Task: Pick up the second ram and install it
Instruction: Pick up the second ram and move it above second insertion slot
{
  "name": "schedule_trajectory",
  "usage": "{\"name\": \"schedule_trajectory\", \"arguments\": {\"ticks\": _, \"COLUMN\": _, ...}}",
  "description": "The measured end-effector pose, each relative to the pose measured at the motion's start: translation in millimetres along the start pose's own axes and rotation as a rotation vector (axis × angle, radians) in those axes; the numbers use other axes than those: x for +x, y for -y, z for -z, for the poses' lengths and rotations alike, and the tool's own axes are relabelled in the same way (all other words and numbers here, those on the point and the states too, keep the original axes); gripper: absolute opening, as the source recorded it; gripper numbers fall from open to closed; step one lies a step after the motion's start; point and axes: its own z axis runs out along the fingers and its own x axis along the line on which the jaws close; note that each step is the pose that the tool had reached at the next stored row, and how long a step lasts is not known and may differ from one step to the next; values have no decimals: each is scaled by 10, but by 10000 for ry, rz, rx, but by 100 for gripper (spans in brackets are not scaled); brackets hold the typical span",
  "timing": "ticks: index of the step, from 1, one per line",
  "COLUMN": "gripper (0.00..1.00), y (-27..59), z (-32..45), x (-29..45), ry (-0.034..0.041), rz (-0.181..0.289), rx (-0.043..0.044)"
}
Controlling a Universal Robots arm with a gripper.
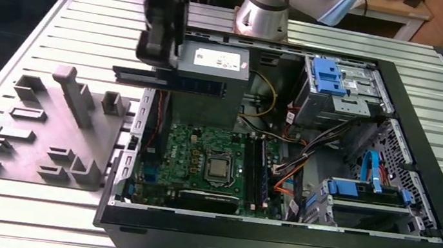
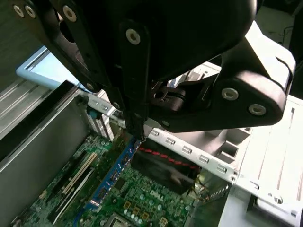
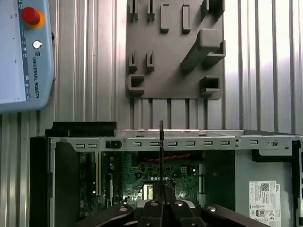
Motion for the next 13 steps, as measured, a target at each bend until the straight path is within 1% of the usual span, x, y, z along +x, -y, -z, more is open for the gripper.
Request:
{"name": "schedule_trajectory", "arguments": {"ticks": 3, "gripper": 8, "y": 104, "z": 3, "x": -2, "ry": 13, "rz": 1, "rx": -1}}
{"name": "schedule_trajectory", "arguments": {"ticks": 9, "gripper": 8, "y": 359, "z": 10, "x": -5, "ry": 43, "rz": 1, "rx": -2}}
{"name": "schedule_trajectory", "arguments": {"ticks": 13, "gripper": 8, "y": 510, "z": 15, "x": -7, "ry": 71, "rz": 3, "rx": -1}}
